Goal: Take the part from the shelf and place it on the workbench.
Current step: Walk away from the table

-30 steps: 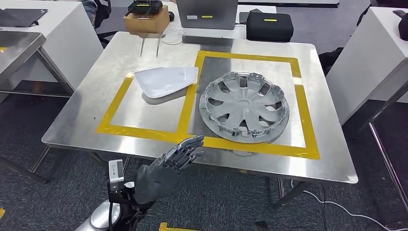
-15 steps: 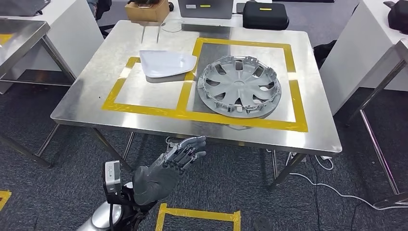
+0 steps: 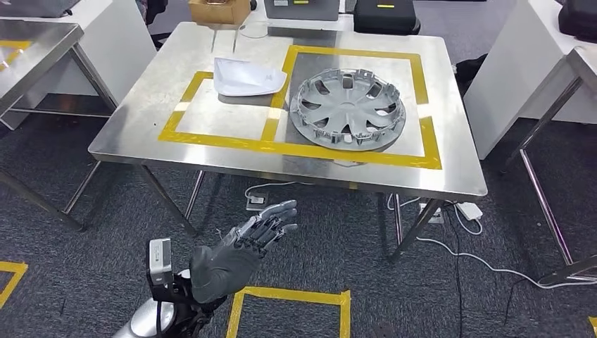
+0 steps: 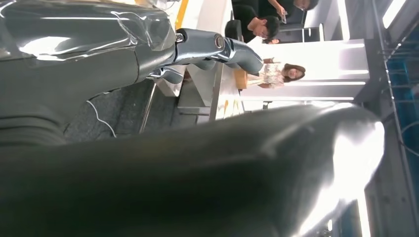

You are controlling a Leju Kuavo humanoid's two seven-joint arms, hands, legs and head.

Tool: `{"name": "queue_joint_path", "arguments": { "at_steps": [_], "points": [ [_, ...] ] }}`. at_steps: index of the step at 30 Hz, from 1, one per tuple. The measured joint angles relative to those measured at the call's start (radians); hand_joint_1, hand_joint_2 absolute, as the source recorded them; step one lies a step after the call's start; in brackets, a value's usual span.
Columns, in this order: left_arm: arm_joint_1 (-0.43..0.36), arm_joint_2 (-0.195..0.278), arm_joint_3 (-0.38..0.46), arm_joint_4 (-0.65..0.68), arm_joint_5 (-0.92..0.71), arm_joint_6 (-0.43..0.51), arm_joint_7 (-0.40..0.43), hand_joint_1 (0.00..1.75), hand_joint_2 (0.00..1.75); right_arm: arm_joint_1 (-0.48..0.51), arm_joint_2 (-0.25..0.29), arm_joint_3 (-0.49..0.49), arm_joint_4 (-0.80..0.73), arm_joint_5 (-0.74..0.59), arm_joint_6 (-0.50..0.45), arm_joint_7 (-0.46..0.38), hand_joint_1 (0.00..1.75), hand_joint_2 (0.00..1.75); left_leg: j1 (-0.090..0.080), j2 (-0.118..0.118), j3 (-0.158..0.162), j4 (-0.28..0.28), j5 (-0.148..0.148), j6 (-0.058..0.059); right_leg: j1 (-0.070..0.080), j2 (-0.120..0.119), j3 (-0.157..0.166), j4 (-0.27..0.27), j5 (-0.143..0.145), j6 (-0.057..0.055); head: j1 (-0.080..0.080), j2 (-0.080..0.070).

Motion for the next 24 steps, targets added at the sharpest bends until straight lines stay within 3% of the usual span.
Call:
{"name": "queue_joint_path", "arguments": {
  "at_steps": [1, 2, 5, 6, 7, 8, 9, 10, 12, 13, 15, 16, 17, 19, 20, 21, 22, 23, 24],
  "points": [
    [0.0, 0.0, 0.001, -0.001, 0.0, -0.001, 0.0, 0.0, 0.0, 0.0, 0.0, 0.0, 0.0, 0.001, 0.0, 0.001, 0.0, 0.0, 0.0, 0.003, -0.006, -0.009, 0.014, 0.008, 0.0, 0.0, -0.005, 0.003, -0.003, 0.002, 0.0, 0.0],
    [0.0, 0.0, 0.001, -0.002, 0.0, -0.002, 0.0, 0.0, 0.0, 0.001, 0.0, 0.0, 0.0, 0.003, 0.0, 0.002, 0.0, 0.0, 0.001, 0.005, -0.016, -0.018, 0.032, 0.016, 0.003, 0.0, -0.016, 0.021, -0.023, -0.002, 0.002, 0.0],
    [0.003, -0.004, 0.001, -0.003, -0.001, 0.001, 0.0, 0.0, 0.0, -0.001, -0.004, 0.0, 0.001, 0.01, 0.0, 0.008, 0.0, 0.0, 0.0, 0.009, -0.063, -0.028, 0.079, 0.029, 0.005, 0.001, -0.068, 0.18, -0.156, -0.024, 0.008, 0.0],
    [0.004, -0.005, 0.001, -0.003, -0.001, 0.002, 0.0, 0.0, 0.0, -0.002, -0.005, 0.0, 0.001, 0.012, 0.0, 0.01, 0.0, 0.0, -0.002, 0.01, -0.08, -0.027, 0.093, 0.029, 0.005, 0.001, -0.078, 0.241, -0.181, -0.021, 0.009, 0.0],
    [0.005, -0.006, 0.001, -0.003, -0.001, 0.003, 0.0, 0.0, 0.0, -0.002, -0.006, 0.0, 0.001, 0.014, 0.0, 0.011, 0.0, 0.0, -0.003, 0.011, -0.097, -0.025, 0.107, 0.028, 0.004, 0.001, -0.076, 0.281, -0.184, -0.012, 0.009, 0.0],
    [0.006, -0.006, 0.001, -0.003, -0.002, 0.004, 0.0, 0.0, 0.0, -0.002, -0.007, 0.0, 0.001, 0.016, 0.0, 0.013, 0.0, 0.0, -0.003, 0.011, -0.116, -0.023, 0.12, 0.026, 0.004, 0.001, -0.057, 0.289, -0.168, 0.0, 0.009, 0.0],
    [0.006, -0.006, 0.001, -0.003, -0.002, 0.005, 0.0, 0.0, 0.0, -0.003, -0.008, 0.0, 0.001, 0.016, 0.0, 0.014, 0.0, 0.0, -0.002, 0.011, -0.134, -0.019, 0.132, 0.023, 0.003, 0.001, -0.021, 0.26, -0.144, 0.012, 0.01, 0.0],
    [0.006, -0.006, 0.001, -0.003, -0.002, 0.005, 0.0, 0.0, 0.0, -0.005, -0.009, 0.0, 0.001, 0.017, 0.0, 0.015, 0.0, 0.0, -0.002, 0.011, -0.151, -0.012, 0.142, 0.019, 0.002, 0.0, 0.031, 0.197, -0.129, 0.018, 0.01, 0.0],
    [0.006, -0.006, 0.002, -0.004, -0.002, 0.005, 0.0, 0.0, 0.0, -0.011, -0.01, 0.0, 0.001, 0.017, 0.001, 0.016, 0.0, 0.0, -0.003, 0.012, -0.178, 0.005, 0.157, 0.008, 0.006, 0.001, 0.132, 0.053, -0.142, 0.011, 0.01, 0.0],
    [0.005, -0.006, 0.003, -0.005, -0.001, 0.004, 0.002, 0.0, 0.0, -0.014, -0.01, 0.0, 0.001, 0.018, 0.001, 0.017, 0.0, 0.0, -0.004, 0.013, -0.186, 0.011, 0.164, 0.003, 0.009, 0.001, 0.157, 0.009, -0.157, 0.003, 0.01, 0.0],
    [0.003, -0.007, 0.005, -0.005, 0.002, 0.0, 0.008, 0.0, 0.0, -0.018, -0.01, 0.0, 0.001, 0.017, 0.002, 0.018, 0.0, 0.0, -0.002, 0.015, -0.193, 0.012, 0.181, -0.009, 0.012, 0.002, 0.156, -0.01, -0.16, -0.014, 0.009, 0.0],
    [0.003, -0.007, 0.007, -0.005, 0.005, -0.001, 0.012, 0.0, 0.0, -0.019, -0.009, 0.0, 0.001, 0.017, 0.002, 0.02, 0.0, 0.0, 0.001, 0.013, -0.198, 0.015, 0.177, -0.015, 0.01, 0.001, 0.147, -0.011, -0.152, -0.023, 0.01, 0.0],
    [0.002, -0.008, 0.009, -0.005, 0.007, -0.002, 0.016, 0.0, 0.0, -0.021, -0.009, 0.0, 0.001, 0.016, 0.002, 0.023, 0.0, 0.0, 0.004, 0.011, -0.205, 0.029, 0.156, -0.022, 0.007, -0.001, 0.139, -0.011, -0.141, -0.033, 0.009, 0.0],
    [0.001, -0.008, 0.014, -0.005, 0.01, -0.004, 0.019, 0.0, 0.0, -0.028, -0.008, 0.0, 0.001, 0.016, 0.002, 0.029, 0.0, 0.0, 0.011, 0.008, -0.231, 0.114, 0.061, -0.036, 0.004, -0.003, 0.118, -0.012, -0.118, -0.045, 0.006, 0.0],
    [0.0, -0.008, 0.016, -0.004, 0.01, -0.004, 0.02, 0.0, 0.0, -0.032, -0.008, 0.0, 0.001, 0.016, 0.001, 0.033, 0.0, 0.0, 0.014, 0.008, -0.245, 0.182, 0.009, -0.042, 0.004, -0.003, 0.106, -0.011, -0.105, -0.047, 0.005, 0.0],
    [-0.001, -0.008, 0.018, -0.001, 0.01, -0.005, 0.021, 0.0, 0.0, -0.034, -0.008, 0.0, 0.001, 0.016, 0.0, 0.036, 0.0, 0.0, 0.017, 0.008, -0.256, 0.248, -0.024, -0.047, 0.004, -0.003, 0.093, -0.01, -0.093, -0.046, 0.004, 0.0],
    [-0.001, -0.008, 0.019, 0.002, 0.011, -0.006, 0.021, 0.0, 0.0, -0.035, -0.008, 0.0, 0.001, 0.016, 0.0, 0.039, 0.0, 0.0, 0.019, 0.008, -0.257, 0.295, -0.033, -0.05, 0.005, -0.003, 0.079, -0.009, -0.081, -0.044, 0.004, 0.0],
    [-0.002, -0.008, 0.019, 0.005, 0.011, -0.008, 0.022, 0.0, 0.0, -0.036, -0.009, 0.0, 0.001, 0.016, 0.0, 0.042, 0.0, 0.0, 0.02, 0.008, -0.242, 0.309, -0.02, -0.051, 0.004, -0.003, 0.065, -0.008, -0.07, -0.041, 0.004, 0.0],
    [-0.003, -0.008, 0.019, 0.007, 0.011, -0.009, 0.022, 0.0, 0.0, -0.037, -0.009, 0.0, 0.001, 0.016, 0.0, 0.045, 0.0, 0.0, 0.022, 0.008, -0.208, 0.284, 0.005, -0.05, 0.004, -0.003, 0.052, -0.008, -0.06, -0.038, 0.004, 0.0]
  ]
}}
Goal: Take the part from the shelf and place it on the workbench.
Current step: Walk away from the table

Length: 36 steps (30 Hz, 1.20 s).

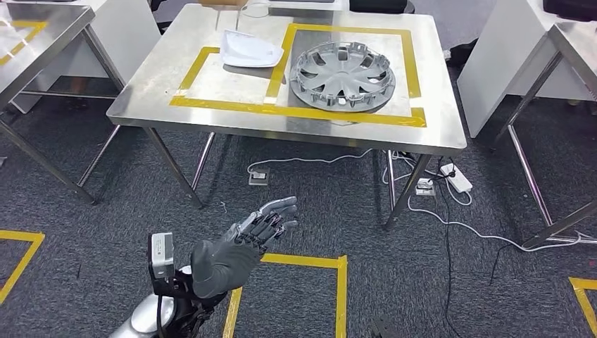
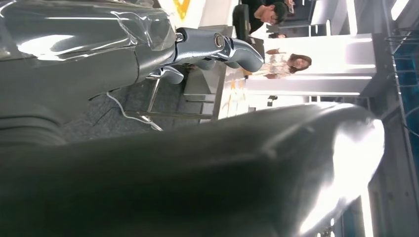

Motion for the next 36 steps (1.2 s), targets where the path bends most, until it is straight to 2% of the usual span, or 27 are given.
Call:
{"name": "queue_joint_path", "arguments": {
  "at_steps": [1, 3, 4, 5, 7, 8, 10, 12, 13, 14, 15, 16, 18, 19, 20, 22, 23, 24, 25, 27, 28, 29, 30, 31, 33, 34, 36],
  "points": [
    [-0.002, 0.0, 0.0, 0.001, 0.0, -0.001, 0.0, 0.0, 0.0, -0.002, 0.0, 0.0, 0.0, 0.0, 0.0, 0.002, 0.0, 0.0, 0.001, -0.001, 0.052, -0.06, 0.023, 0.003, 0.0, 0.0, -0.011, 0.0, 0.01, 0.004, 0.0, 0.0],
    [-0.011, -0.002, 0.002, 0.003, 0.004, -0.006, 0.001, 0.0, 0.0, -0.008, 0.0, 0.0, -0.001, 0.0, 0.0, 0.005, 0.0, 0.0, -0.002, -0.006, 0.16, -0.208, 0.022, 0.014, 0.002, 0.001, -0.024, 0.0, 0.028, 0.016, 0.002, 0.0],
    [-0.016, -0.003, 0.004, 0.005, 0.007, -0.01, 0.001, 0.0, 0.0, -0.013, 0.0, -0.001, -0.002, 0.001, 0.0, 0.006, 0.0, 0.0, -0.005, -0.009, 0.19, -0.256, 0.012, 0.02, 0.002, 0.001, -0.027, -0.002, 0.037, 0.023, 0.002, 0.0],
    [-0.022, -0.003, 0.005, 0.009, 0.01, -0.016, 0.002, 0.0, 0.0, -0.017, 0.0, -0.002, -0.002, 0.001, 0.0, 0.007, 0.0, 0.0, -0.01, -0.01, 0.201, -0.278, 0.004, 0.026, 0.002, 0.001, -0.029, -0.005, 0.046, 0.031, 0.002, 0.0],
    [-0.031, -0.004, 0.006, 0.021, 0.014, -0.033, 0.002, 0.0, 0.0, -0.025, -0.002, -0.006, -0.003, 0.003, -0.001, 0.012, 0.0, 0.0, -0.014, -0.006, 0.187, -0.287, 0.022, 0.043, -0.001, 0.002, -0.035, -0.009, 0.059, 0.044, 0.003, 0.0],
    [-0.035, -0.004, 0.005, 0.029, 0.013, -0.042, 0.001, 0.0, 0.0, -0.026, -0.003, -0.007, -0.003, 0.005, -0.001, 0.016, 0.0, 0.0, -0.014, -0.004, 0.179, -0.293, 0.034, 0.052, -0.001, 0.002, -0.045, 0.001, 0.048, 0.044, 0.003, 0.0],
    [-0.04, -0.007, 0.002, 0.045, 0.011, -0.058, -0.002, 0.0, 0.0, -0.027, -0.007, -0.01, -0.003, 0.007, -0.001, 0.021, 0.0, 0.0, -0.014, 0.0, 0.153, -0.301, 0.064, 0.07, 0.0, 0.002, -0.083, 0.081, -0.024, 0.029, 0.007, 0.0],
    [-0.042, -0.008, 0.0, 0.06, 0.007, -0.069, -0.005, 0.0, 0.0, -0.025, -0.01, -0.014, -0.004, 0.008, -0.001, 0.024, 0.0, 0.0, -0.021, -0.001, 0.119, -0.299, 0.09, 0.078, 0.003, 0.003, -0.128, 0.224, -0.109, 0.018, 0.009, 0.0],
    [-0.042, -0.008, -0.002, 0.067, 0.005, -0.072, -0.006, 0.0, 0.0, -0.023, -0.012, -0.017, -0.004, 0.008, -0.001, 0.024, 0.0, 0.0, -0.025, 0.0, 0.103, -0.298, 0.102, 0.08, 0.004, 0.003, -0.136, 0.279, -0.127, 0.021, 0.009, 0.0],
    [-0.042, -0.008, -0.004, 0.072, 0.004, -0.075, -0.006, 0.0, 0.0, -0.021, -0.013, -0.019, -0.004, 0.008, -0.001, 0.024, 0.0, 0.0, -0.029, 0.0, 0.086, -0.296, 0.114, 0.081, 0.005, 0.003, -0.128, 0.304, -0.125, 0.028, 0.009, 0.0],
    [-0.042, -0.008, -0.005, 0.076, 0.003, -0.076, -0.007, 0.0, 0.0, -0.019, -0.015, -0.021, -0.004, 0.007, -0.002, 0.024, 0.0, 0.0, -0.032, 0.0, 0.072, -0.294, 0.124, 0.081, 0.007, 0.003, -0.1, 0.287, -0.108, 0.036, 0.009, 0.0],
    [-0.042, -0.008, -0.006, 0.079, 0.002, -0.077, -0.007, 0.0, 0.0, -0.016, -0.016, -0.023, -0.004, 0.006, -0.002, 0.023, 0.0, 0.0, -0.034, 0.0, 0.058, -0.292, 0.134, 0.08, 0.009, 0.003, -0.054, 0.235, -0.087, 0.04, 0.009, 0.0],
    [-0.042, -0.008, -0.008, 0.082, 0.002, -0.079, -0.008, 0.0, 0.0, -0.014, -0.018, -0.027, -0.004, 0.002, -0.006, 0.019, 0.0, 0.0, -0.037, 0.001, 0.037, -0.285, 0.15, 0.075, 0.018, 0.002, 0.052, 0.08, -0.076, 0.03, 0.008, 0.0],
    [-0.042, -0.008, -0.01, 0.082, 0.002, -0.08, -0.008, 0.0, 0.0, -0.013, -0.019, -0.029, -0.004, 0.001, -0.009, 0.016, 0.0, 0.0, -0.037, 0.002, 0.031, -0.284, 0.159, 0.071, 0.022, 0.002, 0.087, 0.023, -0.079, 0.022, 0.008, 0.0],
    [-0.042, -0.007, -0.011, 0.082, 0.002, -0.083, -0.008, 0.0, 0.0, -0.011, -0.02, -0.032, -0.004, -0.001, -0.012, 0.012, 0.0, 0.0, -0.035, 0.003, 0.027, -0.284, 0.169, 0.065, 0.026, 0.002, 0.104, -0.011, -0.086, 0.015, 0.008, 0.0],
    [-0.041, -0.006, -0.014, 0.083, 0.002, -0.086, -0.009, 0.0, 0.0, -0.004, -0.019, -0.038, -0.004, -0.004, -0.015, 0.008, 0.0, 0.0, -0.033, 0.002, 0.021, -0.288, 0.183, 0.054, 0.025, 0.002, 0.097, -0.024, -0.072, 0.006, 0.011, 0.0],
    [-0.04, -0.005, -0.016, 0.083, 0.002, -0.086, -0.01, 0.0, 0.0, -0.001, -0.019, -0.04, -0.004, -0.006, -0.017, 0.006, 0.0, 0.0, -0.032, -0.001, 0.014, -0.281, 0.172, 0.046, 0.02, 0.001, 0.09, -0.026, -0.062, -0.001, 0.012, 0.0],
    [-0.039, -0.003, -0.017, 0.083, 0.002, -0.087, -0.01, 0.0, 0.0, 0.002, -0.018, -0.043, -0.004, -0.008, -0.017, 0.005, 0.0, 0.0, -0.029, -0.003, 0.004, -0.259, 0.141, 0.037, 0.015, 0.0, 0.082, -0.028, -0.049, -0.007, 0.011, 0.0],
    [-0.038, -0.001, -0.018, 0.083, 0.002, -0.087, -0.011, 0.0, 0.0, 0.004, -0.016, -0.045, -0.004, -0.008, -0.018, 0.004, 0.0, 0.0, -0.025, -0.005, -0.01, -0.215, 0.093, 0.027, 0.01, -0.002, 0.072, -0.029, -0.036, -0.011, 0.01, 0.0],
    [-0.034, 0.002, -0.019, 0.083, 0.002, -0.087, -0.012, 0.0, 0.0, 0.01, -0.012, -0.048, -0.004, -0.009, -0.018, 0.003, 0.0, 0.0, -0.013, -0.005, -0.041, -0.079, -0.006, 0.008, 0.01, -0.003, 0.046, -0.026, -0.013, -0.013, 0.007, 0.0],
    [-0.031, 0.003, -0.02, 0.083, 0.002, -0.087, -0.012, 0.0, 0.0, 0.013, -0.01, -0.049, -0.004, -0.009, -0.018, 0.003, 0.0, 0.0, -0.008, -0.005, -0.048, -0.018, -0.03, 0.001, 0.009, -0.003, 0.032, -0.024, -0.003, -0.011, 0.007, 0.0],
    [-0.029, 0.004, -0.02, 0.083, 0.001, -0.087, -0.012, 0.0, 0.0, 0.015, -0.009, -0.049, -0.004, -0.009, -0.018, 0.003, 0.0, 0.0, -0.002, -0.005, -0.042, 0.013, -0.029, -0.005, 0.007, -0.003, 0.016, -0.02, 0.007, -0.008, 0.006, 0.0],
    [-0.028, 0.005, -0.02, 0.083, 0.001, -0.087, -0.013, 0.0, 0.0, 0.017, -0.009, -0.049, -0.004, -0.008, -0.018, 0.003, 0.0, 0.0, 0.003, -0.005, -0.018, 0.007, -0.01, -0.009, 0.004, -0.004, 0.001, -0.016, 0.016, -0.003, 0.006, 0.0],
    [-0.027, 0.006, -0.02, 0.083, 0.001, -0.087, -0.013, 0.0, 0.0, 0.018, -0.008, -0.05, -0.004, -0.008, -0.018, 0.002, 0.0, 0.0, 0.007, -0.005, 0.026, -0.036, 0.015, -0.013, 0.002, -0.003, -0.014, -0.01, 0.023, 0.002, 0.006, 0.0],
    [-0.027, 0.006, -0.02, 0.083, -0.009, -0.077, -0.015, 0.0, 0.0, 0.019, -0.008, -0.05, -0.004, -0.006, -0.018, 0.001, 0.0, 0.0, 0.011, -0.008, 0.13, -0.179, 0.024, -0.018, -0.001, -0.003, -0.037, 0.0, 0.037, 0.016, 0.005, 0.0],
    [-0.025, 0.007, -0.019, 0.083, -0.028, -0.06, -0.019, 0.0, 0.0, 0.019, -0.008, -0.05, -0.004, -0.002, -0.018, 0.0, 0.0, 0.0, 0.009, -0.012, 0.166, -0.232, 0.017, -0.013, -0.001, -0.002, -0.042, 0.001, 0.046, 0.024, 0.006, 0.0],
    [-0.019, 0.009, -0.012, 0.09, -0.112, 0.007, -0.024, 0.0, 0.0, 0.019, -0.006, -0.05, -0.004, 0.007, -0.019, -0.001, 0.0, 0.0, -0.001, -0.018, 0.184, -0.271, 0.007, 0.004, -0.001, -0.001, -0.046, -0.003, 0.064, 0.042, 0.005, 0.0]
  ]
}}
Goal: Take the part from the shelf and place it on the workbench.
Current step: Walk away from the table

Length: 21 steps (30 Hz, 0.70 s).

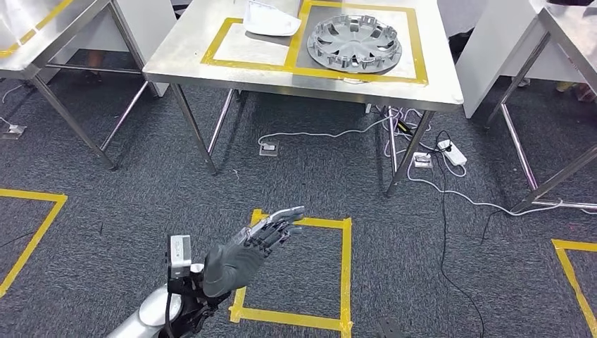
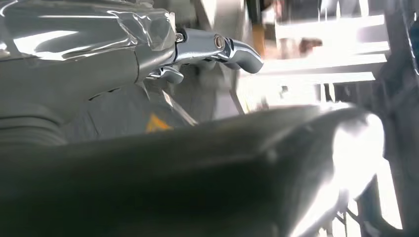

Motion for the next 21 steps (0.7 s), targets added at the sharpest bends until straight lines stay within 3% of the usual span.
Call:
{"name": "queue_joint_path", "arguments": {
  "at_steps": [2, 3, 5, 7, 8, 9, 10, 11, 13, 14, 15, 17, 18, 19, 21],
  "points": [
    [0.008, 0.002, 0.012, 0.033, -0.126, 0.105, 0.016, 0.0, 0.0, 0.002, 0.002, 0.0, 0.0, 0.006, -0.003, -0.001, 0.0, 0.0, -0.002, 0.004, -0.016, -0.007, 0.02, 0.025, -0.002, 0.002, -0.008, -0.002, 0.006, 0.011, 0.0, 0.0],
    [0.011, 0.001, 0.019, 0.067, -0.191, 0.165, 0.035, 0.0, 0.0, 0.003, 0.003, 0.0, 0.0, 0.006, -0.006, -0.001, 0.0, 0.0, -0.002, 0.007, -0.026, -0.012, 0.035, 0.039, -0.003, 0.002, -0.019, 0.015, -0.014, 0.008, 0.002, 0.0],
    [0.017, -0.004, 0.038, 0.167, -0.306, 0.284, 0.084, 0.0, 0.0, 0.006, 0.005, -0.002, 0.0, 0.0, -0.012, -0.004, 0.0, 0.0, -0.005, 0.012, -0.054, -0.019, 0.067, 0.058, -0.002, 0.003, -0.057, 0.11, -0.102, -0.01, 0.005, 0.0],
    [0.027, -0.013, 0.063, 0.3, -0.406, 0.408, 0.136, 0.0, 0.0, 0.011, 0.007, -0.008, 0.0, -0.01, -0.018, -0.009, 0.0, 0.0, -0.011, 0.016, -0.091, -0.018, 0.096, 0.064, 0.0, 0.004, -0.088, 0.247, -0.182, -0.017, 0.006, 0.0],
    [0.032, -0.019, 0.078, 0.382, -0.44, 0.471, 0.16, 0.0, 0.0, 0.015, 0.007, -0.013, 0.0, -0.017, -0.021, -0.011, 0.0, 0.0, -0.015, 0.017, -0.109, -0.018, 0.109, 0.064, 0.001, 0.004, -0.087, 0.294, -0.191, -0.012, 0.006, 0.0],
    [0.035, -0.027, 0.097, 0.466, -0.459, 0.529, 0.183, 0.0, 0.0, 0.019, 0.008, -0.017, 0.0, -0.022, -0.024, -0.013, 0.0, 0.0, -0.018, 0.019, -0.126, -0.017, 0.123, 0.064, 0.002, 0.004, -0.071, 0.312, -0.182, -0.004, 0.006, 0.0],
    [0.039, -0.035, 0.119, 0.551, -0.462, 0.578, 0.205, 0.0, 0.0, 0.024, 0.008, -0.022, 0.0, -0.026, -0.027, -0.014, 0.0, 0.0, -0.021, 0.02, -0.142, -0.017, 0.135, 0.063, 0.005, 0.004, -0.039, 0.294, -0.161, 0.002, 0.006, 0.0],
    [0.044, -0.042, 0.143, 0.628, -0.454, 0.614, 0.226, 0.0, 0.0, 0.027, 0.009, -0.026, 0.0, -0.03, -0.03, -0.016, 0.0, 0.0, -0.023, 0.021, -0.157, -0.016, 0.148, 0.061, 0.008, 0.004, 0.011, 0.243, -0.141, 0.004, 0.006, 0.0],
    [0.054, -0.054, 0.19, 0.751, -0.426, 0.656, 0.265, 0.0, 0.0, 0.03, 0.01, -0.032, 0.0, -0.034, -0.033, -0.017, 0.0, 0.0, -0.027, 0.023, -0.178, -0.016, 0.171, 0.054, 0.018, 0.004, 0.129, 0.081, -0.152, -0.014, 0.005, 0.0],
    [0.057, -0.06, 0.211, 0.806, -0.412, 0.668, 0.287, 0.0, 0.0, 0.032, 0.011, -0.035, 0.0, -0.034, -0.034, -0.017, 0.0, 0.0, -0.027, 0.023, -0.183, -0.018, 0.184, 0.049, 0.023, 0.005, 0.168, 0.018, -0.166, -0.024, 0.004, 0.0],
    [0.06, -0.067, 0.232, 0.861, -0.396, 0.674, 0.316, 0.0, 0.0, 0.032, 0.012, -0.037, 0.0, -0.033, -0.034, -0.016, 0.0, 0.0, -0.026, 0.024, -0.185, -0.021, 0.195, 0.043, 0.028, 0.005, 0.188, -0.021, -0.18, -0.032, 0.004, 0.0],
    [0.074, -0.075, 0.267, 0.966, -0.365, 0.656, 0.384, 0.0, 0.0, 0.034, 0.015, -0.04, 0.001, -0.027, -0.031, -0.009, 0.0, 0.0, -0.02, 0.023, -0.187, -0.027, 0.21, 0.03, 0.028, 0.006, 0.181, -0.033, -0.167, -0.041, 0.006, 0.0],
    [0.087, -0.078, 0.28, 1.014, -0.351, 0.634, 0.411, 0.0, 0.0, 0.034, 0.015, -0.04, 0.001, -0.022, -0.027, -0.003, 0.0, 0.0, -0.017, 0.021, -0.192, -0.019, 0.193, 0.022, 0.025, 0.006, 0.174, -0.034, -0.157, -0.048, 0.007, 0.0],
    [0.102, -0.079, 0.29, 1.061, -0.34, 0.606, 0.43, 0.0, 0.0, 0.035, 0.014, -0.04, 0.001, -0.016, -0.022, 0.003, 0.0, 0.0, -0.015, 0.019, -0.201, 0.008, 0.153, 0.015, 0.02, 0.005, 0.165, -0.036, -0.144, -0.056, 0.005, 0.0],
    [0.13, -0.081, 0.303, 1.143, -0.325, 0.549, 0.443, 0.0, 0.0, 0.035, 0.013, -0.04, 0.001, -0.006, -0.009, 0.014, 0.0, 0.0, -0.008, 0.016, -0.229, 0.118, 0.035, 0.001, 0.017, 0.004, 0.141, -0.035, -0.12, -0.063, 0.001, 0.0]
  ]
}}
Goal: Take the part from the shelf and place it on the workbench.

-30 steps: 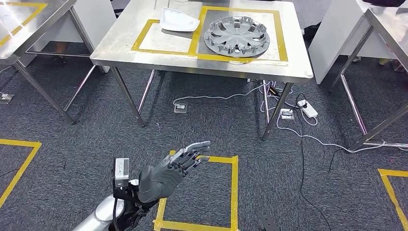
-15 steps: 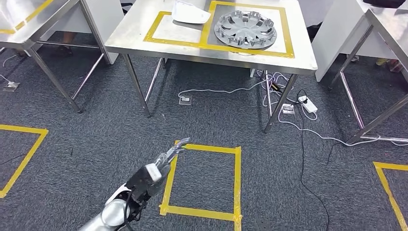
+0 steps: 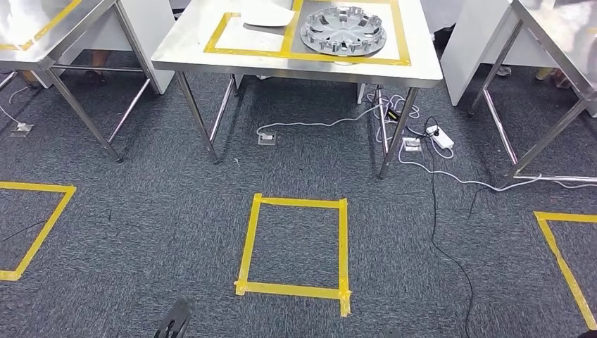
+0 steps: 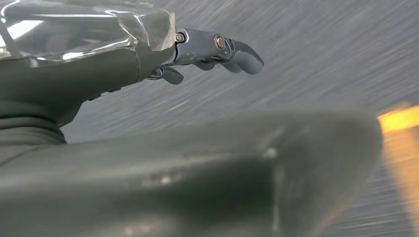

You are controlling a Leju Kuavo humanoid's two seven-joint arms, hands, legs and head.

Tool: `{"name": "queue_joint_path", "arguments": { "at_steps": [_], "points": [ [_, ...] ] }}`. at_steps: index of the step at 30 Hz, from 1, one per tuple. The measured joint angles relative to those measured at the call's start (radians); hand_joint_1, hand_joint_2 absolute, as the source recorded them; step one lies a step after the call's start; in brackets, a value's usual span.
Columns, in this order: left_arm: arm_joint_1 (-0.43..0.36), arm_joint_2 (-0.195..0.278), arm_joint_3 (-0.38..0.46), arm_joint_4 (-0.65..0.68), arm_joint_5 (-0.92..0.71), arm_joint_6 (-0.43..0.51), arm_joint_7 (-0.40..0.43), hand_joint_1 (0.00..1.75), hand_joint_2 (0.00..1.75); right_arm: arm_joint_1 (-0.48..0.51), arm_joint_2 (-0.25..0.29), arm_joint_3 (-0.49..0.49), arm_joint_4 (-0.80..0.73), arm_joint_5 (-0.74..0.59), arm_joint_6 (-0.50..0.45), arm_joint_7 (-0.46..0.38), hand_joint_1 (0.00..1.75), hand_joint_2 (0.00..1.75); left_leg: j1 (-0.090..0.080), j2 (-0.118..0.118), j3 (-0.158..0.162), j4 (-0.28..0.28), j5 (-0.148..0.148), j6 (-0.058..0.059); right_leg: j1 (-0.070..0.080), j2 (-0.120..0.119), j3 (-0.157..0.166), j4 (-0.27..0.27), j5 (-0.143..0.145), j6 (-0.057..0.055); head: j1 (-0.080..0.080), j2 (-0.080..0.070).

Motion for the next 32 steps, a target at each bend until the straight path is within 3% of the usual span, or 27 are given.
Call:
{"name": "queue_joint_path", "arguments": {
  "at_steps": [1, 2, 3, 4, 5, 6, 8, 10, 12, 13, 15, 16, 17, 18, 19, 21, 23, 25, 27, 29, 31, 32],
  "points": [
    [0.009, -0.002, 0.004, 0.035, 0.005, -0.023, 0.004, 0.0, 0.0, 0.0, -0.001, 0.0, 0.0, 0.004, 0.005, 0.004, 0.0, 0.0, 0.003, -0.001, -0.013, 0.073, -0.045, -0.006, 0.0, -0.001, -0.013, 0.001, 0.012, 0.0, -0.001, 0.0],
    [0.015, -0.005, 0.007, 0.065, 0.008, -0.04, 0.009, 0.0, 0.0, 0.0, -0.001, 0.0, 0.0, 0.006, 0.009, 0.008, 0.0, 0.0, 0.006, -0.001, -0.018, 0.134, -0.062, -0.011, 0.0, -0.003, -0.028, 0.004, 0.025, 0.003, -0.001, 0.0],
    [0.02, -0.008, 0.01, 0.091, 0.01, -0.053, 0.015, 0.0, 0.0, 0.001, -0.001, 0.0, 0.0, 0.009, 0.012, 0.012, 0.0, 0.0, 0.01, -0.001, -0.01, 0.172, -0.053, -0.015, -0.001, -0.004, -0.045, 0.008, 0.036, 0.006, -0.002, 0.0],
    [0.022, -0.01, 0.012, 0.111, 0.01, -0.064, 0.021, 0.0, 0.0, 0.0, -0.001, 0.0, 0.0, 0.012, 0.013, 0.015, 0.0, 0.0, 0.013, -0.001, 0.017, 0.171, -0.026, -0.018, -0.002, -0.006, -0.063, 0.014, 0.046, 0.011, -0.002, 0.0],
    [0.023, -0.012, 0.013, 0.128, 0.01, -0.073, 0.027, 0.0, 0.0, 0.0, 0.0, 0.0, 0.0, 0.015, 0.014, 0.017, 0.0, 0.0, 0.017, -0.001, 0.064, 0.132, 0.0, -0.02, -0.004, -0.007, -0.081, 0.023, 0.053, 0.016, -0.002, 0.0],
    [0.022, -0.014, 0.014, 0.14, 0.012, -0.083, 0.034, 0.0, 0.0, -0.001, 0.0, 0.0, 0.0, 0.018, 0.014, 0.02, 0.0, 0.0, 0.02, -0.002, 0.122, 0.063, 0.003, -0.022, -0.005, -0.008, -0.095, 0.031, 0.059, 0.022, -0.002, 0.0],
    [0.018, -0.016, 0.014, 0.155, 0.016, -0.107, 0.046, 0.0, 0.0, -0.005, 0.0, 0.0, 0.0, 0.023, 0.014, 0.025, 0.0, 0.0, 0.017, -0.006, 0.221, -0.072, -0.029, -0.014, -0.004, -0.011, -0.111, 0.043, 0.071, 0.036, -0.002, 0.0],
    [0.014, -0.014, 0.015, 0.167, 0.016, -0.143, 0.058, 0.0, 0.0, -0.011, 0.0, 0.001, 0.0, 0.027, 0.012, 0.031, 0.0, 0.0, 0.008, -0.008, 0.243, -0.119, -0.048, 0.005, -0.003, -0.012, -0.115, 0.043, 0.086, 0.049, -0.001, 0.0],
    [0.009, -0.006, 0.014, 0.174, 0.011, -0.182, 0.066, 0.0, 0.0, -0.015, 0.001, 0.001, 0.0, 0.027, 0.01, 0.037, 0.0, 0.0, 0.008, -0.004, 0.225, -0.124, -0.033, 0.028, -0.006, -0.012, -0.126, 0.05, 0.085, 0.055, -0.001, 0.0],
    [0.006, 0.001, 0.014, 0.176, 0.009, -0.197, 0.068, 0.0, 0.0, -0.016, 0.002, 0.001, 0.0, 0.026, 0.008, 0.04, 0.0, 0.0, 0.009, -0.003, 0.214, -0.128, -0.021, 0.039, -0.007, -0.01, -0.138, 0.071, 0.061, 0.051, 0.0, 0.0],
    [0.0, 0.013, 0.014, 0.177, 0.009, -0.222, 0.07, 0.0, 0.87, -0.016, 0.003, 0.001, -0.001, 0.024, 0.008, 0.044, 0.0, 0.0, 0.007, -0.001, 0.187, -0.132, 0.004, 0.053, -0.009, -0.007, -0.176, 0.171, -0.027, 0.037, 0.002, 0.0],
    [-0.001, 0.019, 0.014, 0.177, 0.012, -0.232, 0.07, 0.0, 1.31, -0.016, 0.004, 0.001, -0.001, 0.024, 0.008, 0.047, 0.0, 0.0, 0.005, -0.001, 0.174, -0.131, 0.017, 0.055, -0.009, -0.006, -0.194, 0.239, -0.068, 0.034, 0.002, 0.0],
    [-0.002, 0.022, 0.014, 0.177, 0.015, -0.24, 0.07, 0.0, 1.75, -0.016, 0.004, 0.001, -0.001, 0.024, 0.008, 0.049, 0.0, 0.0, 0.003, -0.001, 0.161, -0.13, 0.028, 0.055, -0.009, -0.006, -0.206, 0.3, -0.09, 0.037, 0.002, 0.0],
    [-0.002, 0.025, 0.014, 0.177, 0.018, -0.248, 0.068, 0.0, 1.75, -0.016, 0.005, 0.001, -0.002, 0.024, 0.008, 0.052, 0.0, 0.0, 0.001, 0.0, 0.149, -0.129, 0.039, 0.055, -0.009, -0.005, -0.204, 0.337, -0.089, 0.046, 0.002, 0.0],
    [-0.001, 0.028, 0.014, 0.178, 0.022, -0.255, 0.067, 0.0, 1.75, -0.016, 0.005, 0.001, -0.002, 0.025, 0.008, 0.057, 0.0, 0.0, 0.0, -0.001, 0.137, -0.128, 0.049, 0.053, -0.009, -0.005, -0.186, 0.338, -0.072, 0.055, 0.002, 0.0],
    [-0.001, 0.031, 0.014, 0.178, 0.028, -0.266, 0.063, 0.0, 1.75, -0.016, 0.004, 0.001, -0.003, 0.028, 0.008, 0.067, 0.0, 0.87, -0.001, -0.001, 0.117, -0.127, 0.067, 0.046, -0.008, -0.005, -0.092, 0.224, -0.034, 0.062, 0.003, 0.0],
    [-0.001, 0.032, 0.014, 0.179, 0.034, -0.273, 0.061, 0.0, 1.75, -0.017, 0.004, 0.001, -0.004, 0.03, 0.008, 0.074, 0.0, 1.75, -0.004, -0.001, 0.106, -0.126, 0.082, 0.036, -0.002, -0.005, 0.014, 0.067, -0.039, 0.05, 0.002, 0.0],
    [0.0, 0.035, 0.014, 0.18, 0.038, -0.273, 0.06, 0.0, 1.75, -0.016, 0.004, 0.001, -0.005, 0.032, 0.009, 0.077, 0.0, 1.75, -0.003, 0.001, 0.103, -0.127, 0.095, 0.022, 0.005, -0.005, 0.046, 0.004, -0.054, 0.037, 0.001, 0.0],
    [0.001, 0.04, 0.014, 0.181, 0.038, -0.264, 0.061, 0.0, 1.75, -0.013, 0.005, 0.001, -0.007, 0.032, 0.013, 0.08, 0.0, 1.75, 0.002, 0.001, 0.098, -0.123, 0.096, 0.008, 0.002, -0.006, 0.035, 0.002, -0.045, 0.023, 0.002, 0.0],
    [0.004, 0.045, 0.014, 0.184, 0.038, -0.251, 0.061, 0.0, 1.75, -0.011, 0.007, 0.0, -0.007, 0.032, 0.015, 0.082, 0.0, 1.75, 0.006, -0.001, 0.078, -0.07, 0.045, -0.005, -0.003, -0.008, 0.026, -0.001, -0.031, 0.006, 0.0, 0.0],
    [0.013, 0.047, 0.015, 0.188, 0.036, -0.242, 0.062, 0.0, 1.75, -0.008, 0.008, -0.01, -0.012, 0.04, 0.017, 0.084, 0.0, 1.75, 0.009, -0.002, 0.037, 0.058, -0.043, -0.016, -0.001, -0.011, 0.014, 0.0, -0.021, -0.002, -0.002, 0.0],
    [0.016, 0.047, 0.015, 0.189, 0.035, -0.24, 0.062, 0.0, 1.75, -0.007, 0.009, -0.013, -0.013, 0.044, 0.018, 0.084, 0.0, 1.75, 0.009, -0.002, 0.025, 0.098, -0.067, -0.019, 0.0, -0.012, 0.011, 0.001, -0.019, -0.003, -0.001, 0.0]
  ]
}}
